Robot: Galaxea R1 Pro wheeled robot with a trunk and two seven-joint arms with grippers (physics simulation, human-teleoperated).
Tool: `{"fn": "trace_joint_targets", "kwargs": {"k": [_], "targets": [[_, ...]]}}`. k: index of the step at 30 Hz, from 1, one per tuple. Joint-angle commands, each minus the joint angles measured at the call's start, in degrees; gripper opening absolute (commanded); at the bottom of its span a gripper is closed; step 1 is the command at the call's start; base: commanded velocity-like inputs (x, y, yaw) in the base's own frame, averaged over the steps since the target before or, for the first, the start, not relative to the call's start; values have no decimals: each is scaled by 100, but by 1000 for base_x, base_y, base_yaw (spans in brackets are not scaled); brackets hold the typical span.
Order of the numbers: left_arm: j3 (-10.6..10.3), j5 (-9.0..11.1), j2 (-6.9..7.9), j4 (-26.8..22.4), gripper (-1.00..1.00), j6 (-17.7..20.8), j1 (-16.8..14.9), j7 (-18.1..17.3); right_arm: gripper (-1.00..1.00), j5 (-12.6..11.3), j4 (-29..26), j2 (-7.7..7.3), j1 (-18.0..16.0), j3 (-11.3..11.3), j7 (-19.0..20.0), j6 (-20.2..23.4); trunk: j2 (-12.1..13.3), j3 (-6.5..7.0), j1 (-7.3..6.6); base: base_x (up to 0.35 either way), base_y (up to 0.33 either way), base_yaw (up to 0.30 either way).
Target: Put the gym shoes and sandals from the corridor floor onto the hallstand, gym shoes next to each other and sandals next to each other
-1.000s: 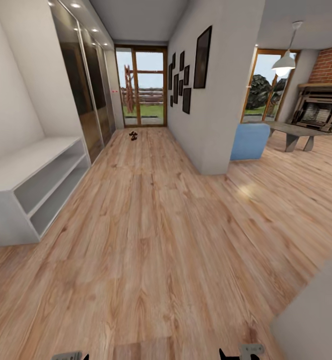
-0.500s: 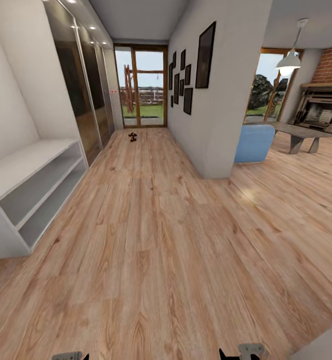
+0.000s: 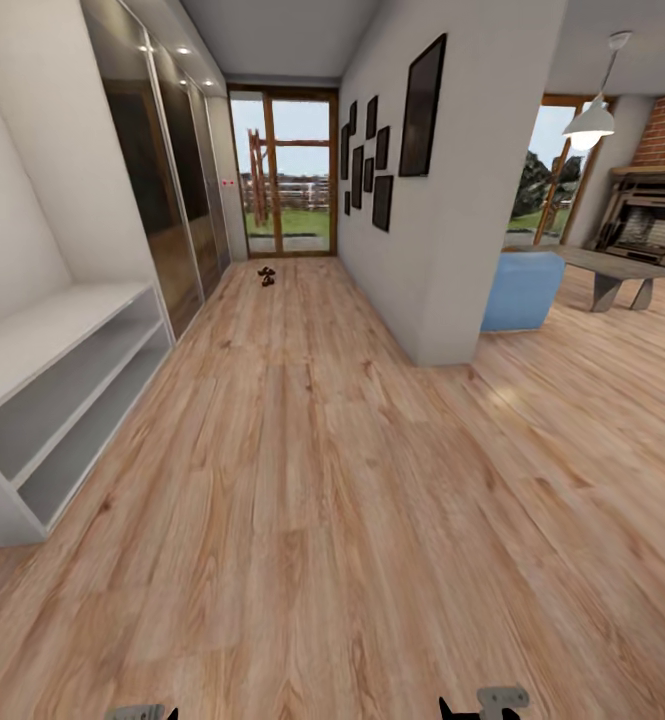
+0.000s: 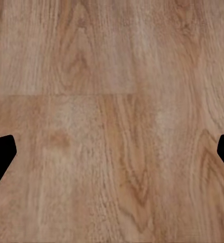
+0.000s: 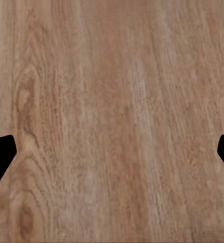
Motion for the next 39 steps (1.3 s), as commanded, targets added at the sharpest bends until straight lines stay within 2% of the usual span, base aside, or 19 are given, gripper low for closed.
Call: {"fn": "trace_joint_targets", "kwargs": {"k": [1,14,39], "targets": [[49,-50,-4,5,100,-26,-6,-35,100,-62,7,-2,-4,40,31,-20,-2,-5,3,337,109,0],[49,-50,-4,5,100,-29,-6,-37,100,-62,7,-2,-2,37,31,-20,-2,-5,3,337,92,0],[49,-50,-2,5,100,-33,-6,-35,100,-61,7,-2,-2,38,31,-20,-2,-5,3,338,5,0]]}}
